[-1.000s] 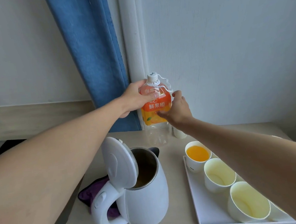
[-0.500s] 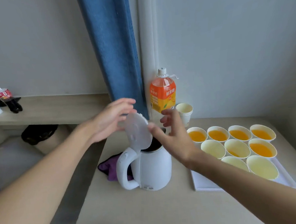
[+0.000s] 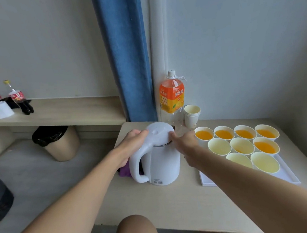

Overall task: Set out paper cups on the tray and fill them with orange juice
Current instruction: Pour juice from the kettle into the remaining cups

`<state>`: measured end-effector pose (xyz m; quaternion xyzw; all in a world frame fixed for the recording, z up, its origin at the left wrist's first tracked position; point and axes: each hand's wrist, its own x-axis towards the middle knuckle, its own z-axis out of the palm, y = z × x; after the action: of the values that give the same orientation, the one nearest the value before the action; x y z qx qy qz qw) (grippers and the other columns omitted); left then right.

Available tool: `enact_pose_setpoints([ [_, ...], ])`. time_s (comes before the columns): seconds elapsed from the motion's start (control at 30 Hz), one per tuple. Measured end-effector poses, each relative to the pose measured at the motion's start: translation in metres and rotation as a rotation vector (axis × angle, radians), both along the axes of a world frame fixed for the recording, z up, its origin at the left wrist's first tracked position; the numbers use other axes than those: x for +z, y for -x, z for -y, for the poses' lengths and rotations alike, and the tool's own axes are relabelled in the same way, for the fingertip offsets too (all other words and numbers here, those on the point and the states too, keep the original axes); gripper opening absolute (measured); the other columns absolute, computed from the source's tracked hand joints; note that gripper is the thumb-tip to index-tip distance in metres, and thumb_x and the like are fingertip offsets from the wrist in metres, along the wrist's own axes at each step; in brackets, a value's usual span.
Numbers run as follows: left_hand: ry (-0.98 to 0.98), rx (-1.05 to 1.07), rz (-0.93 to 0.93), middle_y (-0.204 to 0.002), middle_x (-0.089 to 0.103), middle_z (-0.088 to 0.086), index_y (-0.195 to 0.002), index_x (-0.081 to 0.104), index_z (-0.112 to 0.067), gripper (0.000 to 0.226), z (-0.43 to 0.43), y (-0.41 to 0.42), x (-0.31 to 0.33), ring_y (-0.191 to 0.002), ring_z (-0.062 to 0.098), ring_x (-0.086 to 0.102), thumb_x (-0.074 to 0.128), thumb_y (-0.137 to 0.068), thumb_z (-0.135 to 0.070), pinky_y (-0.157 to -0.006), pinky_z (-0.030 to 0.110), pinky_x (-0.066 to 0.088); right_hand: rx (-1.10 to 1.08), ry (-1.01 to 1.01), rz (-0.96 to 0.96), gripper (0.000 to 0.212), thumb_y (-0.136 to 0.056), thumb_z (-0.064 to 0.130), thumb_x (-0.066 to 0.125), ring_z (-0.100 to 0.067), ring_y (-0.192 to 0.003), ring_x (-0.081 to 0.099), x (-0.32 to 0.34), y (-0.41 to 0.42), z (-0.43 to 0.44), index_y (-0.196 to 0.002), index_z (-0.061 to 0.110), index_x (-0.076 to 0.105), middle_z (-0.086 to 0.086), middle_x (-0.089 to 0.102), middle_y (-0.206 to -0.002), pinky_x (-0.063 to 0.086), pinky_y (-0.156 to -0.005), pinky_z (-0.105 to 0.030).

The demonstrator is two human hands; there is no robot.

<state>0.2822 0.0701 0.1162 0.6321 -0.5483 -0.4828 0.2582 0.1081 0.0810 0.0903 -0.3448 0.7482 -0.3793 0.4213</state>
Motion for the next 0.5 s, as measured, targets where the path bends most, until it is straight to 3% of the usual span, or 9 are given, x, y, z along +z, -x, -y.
enact_pose_setpoints([
  [0.13, -0.071, 0.026, -0.065, -0.100, 0.058, 0.004, -0.121, 0.050, -0.022, 0.036, -0.006, 0.004, 0.001, -0.083, 0.022, 0.057, 0.041, -0.105, -0.053, -0.077, 0.040, 0.051, -0.017, -0.059, 0.096, 0.074, -0.089, 0.060, 0.058, -0.034, -0.119, 0.050, 0.000, -0.001, -0.004, -0.139, 0.012, 0.030, -0.011, 0.046, -0.138, 0.048, -0.093, -0.045],
  [0.23, -0.141, 0.020, -0.188, -0.103, 0.055, 0.012, -0.108, 0.047, -0.023, 0.031, -0.010, 0.006, 0.003, -0.087, 0.026, 0.057, 0.035, -0.108, -0.051, -0.080, 0.045, 0.049, -0.068, -0.020, 0.142, 0.061, -0.094, 0.055, 0.050, -0.032, -0.109, 0.055, -0.002, -0.008, -0.016, -0.132, 0.008, 0.038, -0.010, 0.053, -0.126, 0.045, -0.082, -0.039],
  [0.33, -0.236, 0.083, -0.315, -0.117, 0.059, 0.014, -0.118, 0.038, -0.029, 0.026, -0.015, 0.010, -0.001, -0.109, 0.033, 0.064, 0.034, -0.108, -0.053, -0.092, 0.058, 0.052, -0.007, -0.020, 0.159, 0.055, -0.096, 0.052, 0.036, -0.032, -0.103, 0.063, -0.007, -0.026, -0.039, -0.124, 0.007, 0.052, -0.012, 0.063, -0.117, 0.044, -0.074, -0.034],
  [0.43, -0.317, 0.176, -0.355, -0.122, 0.062, 0.013, -0.131, 0.044, -0.025, 0.048, -0.021, 0.017, -0.007, -0.116, 0.038, 0.063, 0.039, -0.101, -0.062, -0.095, 0.069, 0.048, 0.102, -0.062, 0.198, 0.058, -0.094, 0.057, 0.035, -0.029, -0.103, 0.064, -0.009, -0.042, -0.063, -0.117, 0.010, 0.060, -0.009, 0.068, -0.111, 0.046, -0.084, -0.036],
  [0.5, -0.394, 0.227, -0.378, -0.112, 0.067, 0.015, -0.129, 0.057, -0.015, 0.066, -0.023, 0.020, -0.013, -0.114, 0.038, 0.064, 0.042, -0.091, -0.067, -0.100, 0.064, 0.043, 0.145, -0.088, 0.264, 0.050, -0.093, 0.054, 0.047, -0.025, -0.101, 0.062, -0.007, -0.045, -0.076, -0.115, 0.012, 0.061, -0.005, 0.067, -0.108, 0.048, -0.084, -0.034],
])
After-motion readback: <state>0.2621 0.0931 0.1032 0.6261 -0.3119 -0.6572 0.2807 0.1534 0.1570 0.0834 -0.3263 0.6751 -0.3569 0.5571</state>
